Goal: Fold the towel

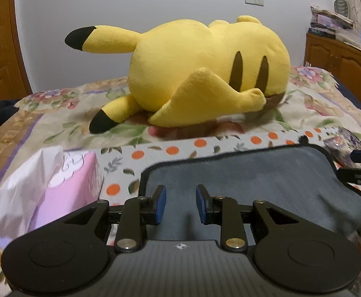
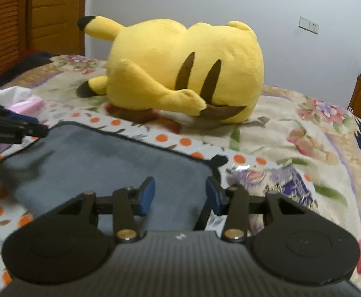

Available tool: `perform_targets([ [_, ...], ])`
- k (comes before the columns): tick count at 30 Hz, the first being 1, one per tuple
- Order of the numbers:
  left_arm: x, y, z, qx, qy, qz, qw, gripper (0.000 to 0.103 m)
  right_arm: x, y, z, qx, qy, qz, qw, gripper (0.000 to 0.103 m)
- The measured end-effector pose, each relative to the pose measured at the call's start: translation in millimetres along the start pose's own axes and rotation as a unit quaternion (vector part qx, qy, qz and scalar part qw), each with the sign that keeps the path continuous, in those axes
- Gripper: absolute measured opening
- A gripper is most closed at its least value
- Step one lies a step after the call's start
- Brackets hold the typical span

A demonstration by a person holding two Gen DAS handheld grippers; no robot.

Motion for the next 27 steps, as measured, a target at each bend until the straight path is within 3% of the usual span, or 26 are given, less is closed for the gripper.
perform_targets([
  [5,12,-10,-17,0.003,0.007,0.001,1.0,0.042,12,5,-25,-0.016,0.006,0.022,1.0,0.047],
  [19,32,-39,-82,0.016,0.01,0.009,0.9998,0.05,18,-9,-94,-0.012,-0.001,0.042,0.999,0.048],
  [22,35,-45,-96,0.016,0.008,0.011,0.9998,0.054,17,-11,-106,-0.01,-0.004,0.045,0.999,0.052],
  [27,38,-52,-118,0.013,0.004,0.011,0.9999,0.067,16,-14,-124,-0.007,-0.01,0.054,0.998,0.066],
])
Point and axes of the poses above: each gripper's, at about its wrist camera, not at the fingertips, and z roughly the way its jaws point, y to its left, x to its underside, the point moved 10 cm from there along z, roughly the way its jaws point, and after that the axes turned 13 degrees about x, right-handed, at the moved point
